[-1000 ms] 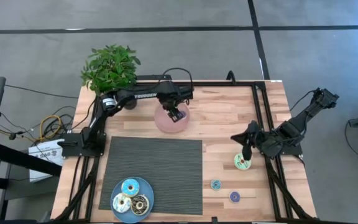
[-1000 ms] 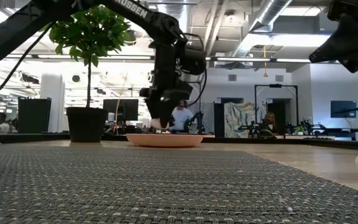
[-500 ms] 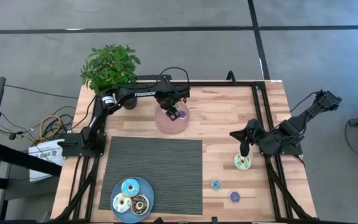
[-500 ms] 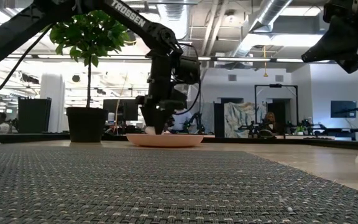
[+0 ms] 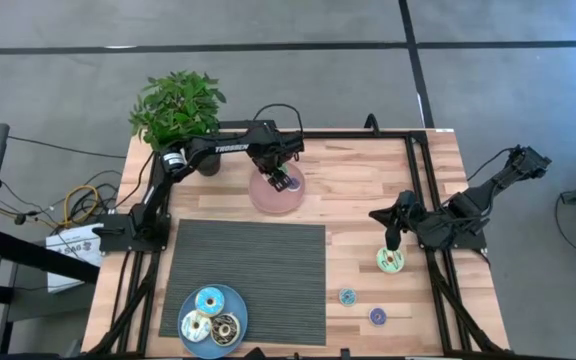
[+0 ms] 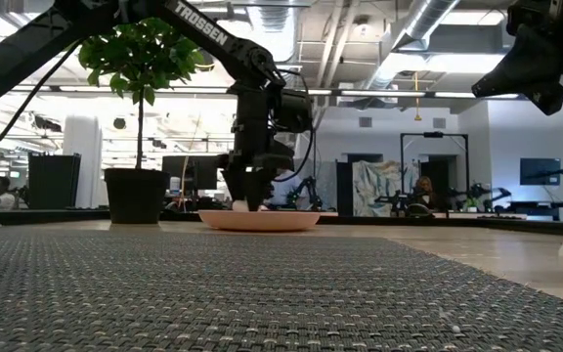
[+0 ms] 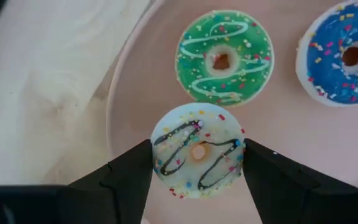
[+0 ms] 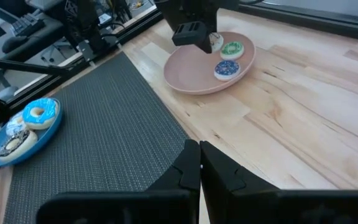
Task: Pick & Place donuts
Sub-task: Put the small white donut on the pink plate, then put the big light blue donut on the blue plate
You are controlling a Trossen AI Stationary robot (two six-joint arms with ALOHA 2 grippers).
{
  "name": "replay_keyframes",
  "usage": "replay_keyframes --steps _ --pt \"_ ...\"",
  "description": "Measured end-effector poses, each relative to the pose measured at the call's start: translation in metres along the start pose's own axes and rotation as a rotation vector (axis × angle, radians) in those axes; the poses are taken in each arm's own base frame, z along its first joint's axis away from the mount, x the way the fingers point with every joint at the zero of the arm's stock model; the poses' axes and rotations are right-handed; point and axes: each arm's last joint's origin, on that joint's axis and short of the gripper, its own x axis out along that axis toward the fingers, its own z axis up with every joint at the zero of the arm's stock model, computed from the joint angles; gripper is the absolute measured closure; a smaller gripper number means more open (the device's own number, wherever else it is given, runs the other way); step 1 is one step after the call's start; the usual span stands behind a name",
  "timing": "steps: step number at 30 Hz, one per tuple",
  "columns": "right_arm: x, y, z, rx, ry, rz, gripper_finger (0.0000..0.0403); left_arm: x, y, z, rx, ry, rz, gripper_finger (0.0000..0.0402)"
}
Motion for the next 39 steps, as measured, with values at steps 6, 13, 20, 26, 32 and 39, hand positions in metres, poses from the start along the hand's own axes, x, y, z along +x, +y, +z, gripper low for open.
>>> replay_keyframes --steps 6,13,20,26,32,39 --pt "0.0 0.0 0.0 0.0 0.0 0.0 0.0403 0.0 0.0 0.0 -0.001 0.001 -0.001 0.0141" --pt "0.0 0.0 0.0 0.001 0.0 0.0 0.0403 0.0 0.001 0.0 0.011 0.005 0.0 0.0108" --pt "0.0 0.0 0.0 0.001 0.0 0.001 0.0403 -0.023 0.001 0.006 0.006 -0.003 0.018 0.0107" --pt "0.0 0.0 0.0 0.001 0.0 0.001 0.0403 -0.074 -0.012 0.014 -0.019 -0.108 0.039 0.0122" --pt "0.0 0.0 0.0 -0.007 -0.001 0.0 0.0403 -0.133 -0.057 0.011 -0.001 -0.293 -0.036 0.0167" --pt "0.001 0.0 -0.001 -0.022 0.008 -0.012 0.0403 -0.162 -0.11 -0.008 0.023 -0.395 -0.124 0.03"
